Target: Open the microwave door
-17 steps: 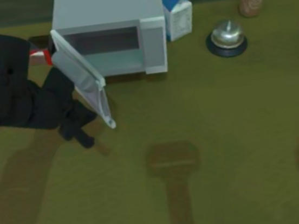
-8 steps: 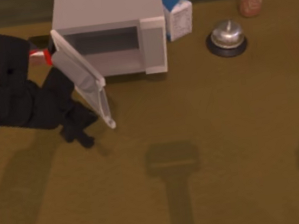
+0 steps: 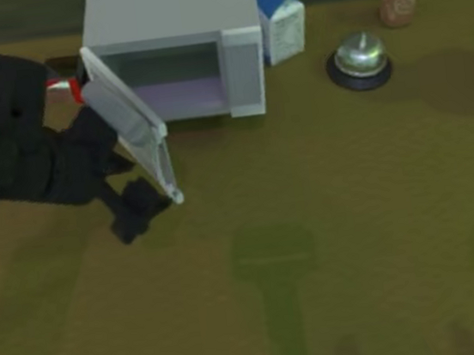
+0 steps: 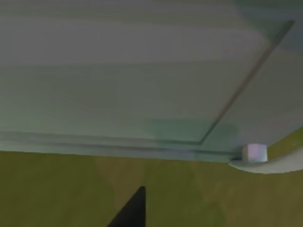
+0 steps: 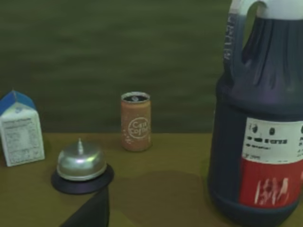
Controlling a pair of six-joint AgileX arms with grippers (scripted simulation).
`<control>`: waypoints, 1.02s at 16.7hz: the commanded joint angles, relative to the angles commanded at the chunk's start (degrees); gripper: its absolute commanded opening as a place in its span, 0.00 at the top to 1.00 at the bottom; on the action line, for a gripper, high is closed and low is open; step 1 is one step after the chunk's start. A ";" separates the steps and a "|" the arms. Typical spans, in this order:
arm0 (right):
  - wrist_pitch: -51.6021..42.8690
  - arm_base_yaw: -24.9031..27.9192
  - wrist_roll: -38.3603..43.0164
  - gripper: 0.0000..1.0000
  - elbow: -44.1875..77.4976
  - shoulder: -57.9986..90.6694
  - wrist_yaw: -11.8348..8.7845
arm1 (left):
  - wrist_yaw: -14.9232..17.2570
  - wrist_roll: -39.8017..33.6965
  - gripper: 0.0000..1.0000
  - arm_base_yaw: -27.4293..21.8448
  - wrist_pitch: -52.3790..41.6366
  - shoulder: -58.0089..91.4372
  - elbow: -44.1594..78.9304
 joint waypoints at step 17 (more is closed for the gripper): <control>0.00 0.00 0.00 0.00 0.00 0.00 0.00 | -1.33 -2.20 0.00 -1.21 -10.06 -13.99 -2.91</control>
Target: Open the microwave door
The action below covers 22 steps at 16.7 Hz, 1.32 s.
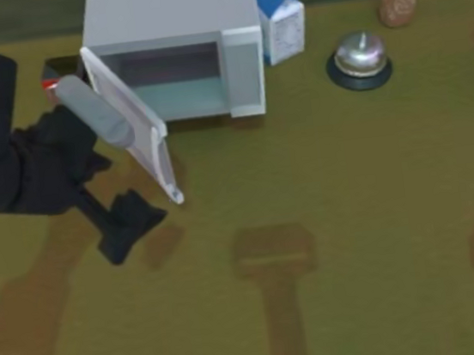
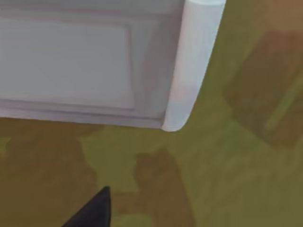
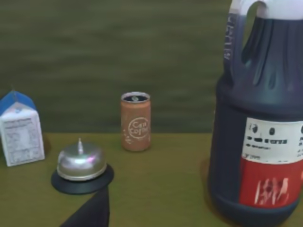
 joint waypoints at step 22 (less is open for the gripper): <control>0.00 0.00 0.00 0.00 0.00 0.00 0.00 | -22.13 -62.10 0.00 -11.57 -53.26 32.97 67.17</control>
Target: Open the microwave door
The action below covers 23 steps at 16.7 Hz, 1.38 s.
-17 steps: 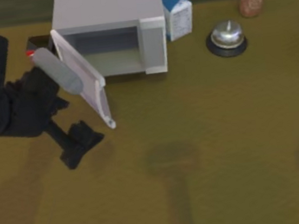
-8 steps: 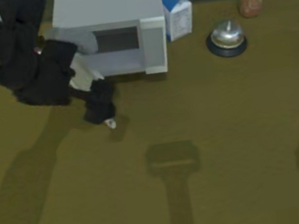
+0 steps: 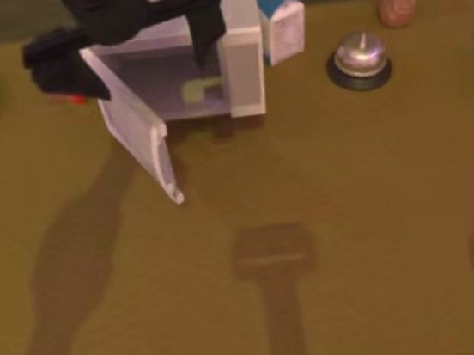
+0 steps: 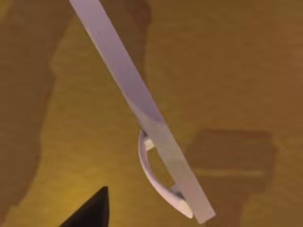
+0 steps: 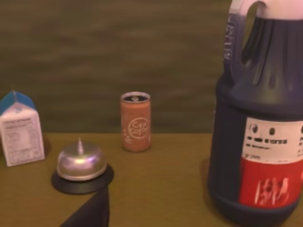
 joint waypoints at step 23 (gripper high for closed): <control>0.00 0.00 0.00 0.00 0.00 0.00 0.00 | -13.07 -32.06 0.00 -4.08 -18.84 13.17 22.74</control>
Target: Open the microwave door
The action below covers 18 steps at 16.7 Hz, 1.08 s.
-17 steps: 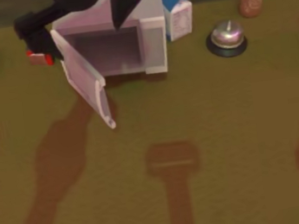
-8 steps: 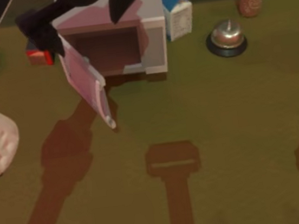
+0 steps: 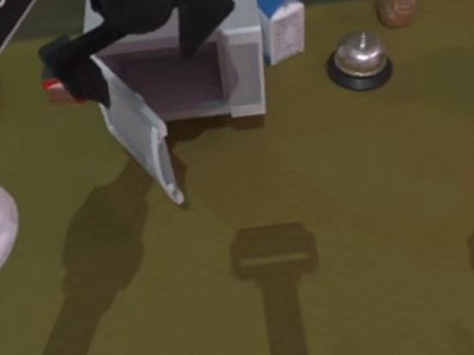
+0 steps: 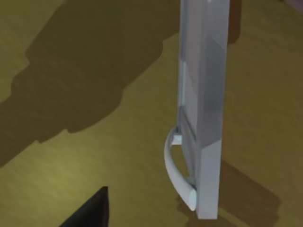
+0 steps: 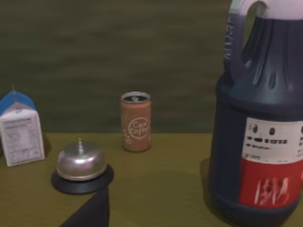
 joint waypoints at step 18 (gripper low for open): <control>0.00 0.00 0.00 0.00 0.00 0.00 0.00 | 0.09 1.73 0.00 1.81 21.72 -7.53 -28.87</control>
